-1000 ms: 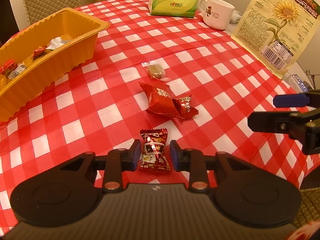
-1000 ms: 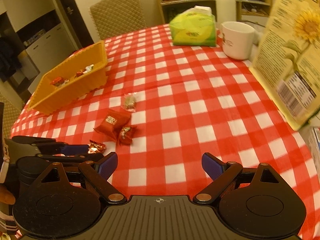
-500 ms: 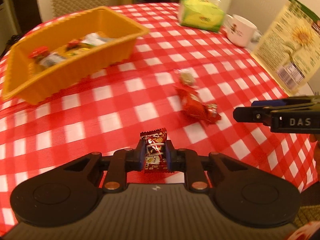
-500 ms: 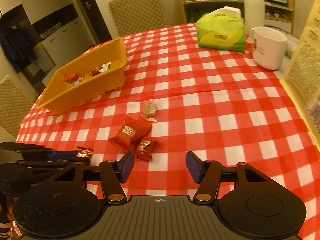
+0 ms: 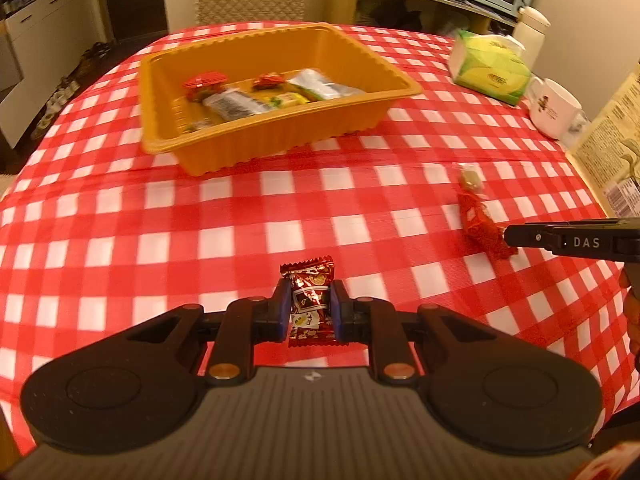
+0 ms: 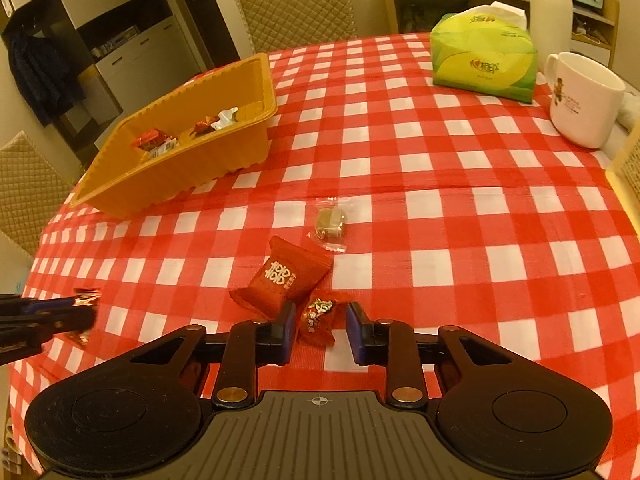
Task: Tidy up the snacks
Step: 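Grasp the small red-gold candy with the left tool while the right tool grasps another, then carry both red-gold candies over the orange tray and open both tools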
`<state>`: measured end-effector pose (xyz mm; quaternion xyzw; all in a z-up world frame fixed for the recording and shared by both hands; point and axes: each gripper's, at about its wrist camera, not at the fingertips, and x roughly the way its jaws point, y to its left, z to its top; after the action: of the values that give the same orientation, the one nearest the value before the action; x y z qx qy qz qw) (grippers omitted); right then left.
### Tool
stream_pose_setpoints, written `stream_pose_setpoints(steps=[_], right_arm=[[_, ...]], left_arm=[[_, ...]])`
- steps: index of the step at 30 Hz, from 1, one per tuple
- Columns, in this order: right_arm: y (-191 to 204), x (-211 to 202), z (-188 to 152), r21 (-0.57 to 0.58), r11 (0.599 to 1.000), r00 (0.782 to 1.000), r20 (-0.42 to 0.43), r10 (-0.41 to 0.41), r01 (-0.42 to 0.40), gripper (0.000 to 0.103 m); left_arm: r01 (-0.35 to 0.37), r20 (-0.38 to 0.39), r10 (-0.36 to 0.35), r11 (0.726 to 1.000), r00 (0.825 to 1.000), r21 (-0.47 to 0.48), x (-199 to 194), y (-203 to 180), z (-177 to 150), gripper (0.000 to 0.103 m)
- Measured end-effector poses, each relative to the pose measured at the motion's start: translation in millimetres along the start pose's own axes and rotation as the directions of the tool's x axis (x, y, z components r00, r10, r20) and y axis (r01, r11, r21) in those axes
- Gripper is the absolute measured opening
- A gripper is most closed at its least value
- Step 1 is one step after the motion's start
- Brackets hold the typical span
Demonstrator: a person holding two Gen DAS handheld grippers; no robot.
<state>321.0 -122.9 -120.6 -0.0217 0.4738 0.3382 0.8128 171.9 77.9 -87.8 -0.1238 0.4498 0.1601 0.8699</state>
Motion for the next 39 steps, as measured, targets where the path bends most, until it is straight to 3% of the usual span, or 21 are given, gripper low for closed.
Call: stream_pose_setpoints(steps=[10, 18, 27, 39], right_arm=[[3, 14, 1, -0.028, 0.999, 0.999, -0.026, -0.022, 0.022, 0.019], [-12, -12, 26, -0.001, 1.000, 1.000, 0.025, 0.009, -0.009, 0.018], [2, -27, 81, -0.084, 0.989, 0.986, 0.106, 0.132, -0.123, 0.018], [52, 2, 150, -0.199, 0.956, 0.958, 0.147, 0.244, -0.213, 0.018]], left_arm=[[-0.031, 0.008, 0.032, 0.999, 0.999, -0.042, -14, 16, -7, 0.018], [-0.065, 0.040, 0.067, 0.996, 0.997, -0.067, -25, 25, 4, 0.018], [-0.097, 0.106, 0.107, 0.991, 0.989, -0.095, -33, 31, 46, 0.018], [-0.088, 0.170, 0.097, 0.994, 0.981, -0.057, -19, 31, 127, 0.018]])
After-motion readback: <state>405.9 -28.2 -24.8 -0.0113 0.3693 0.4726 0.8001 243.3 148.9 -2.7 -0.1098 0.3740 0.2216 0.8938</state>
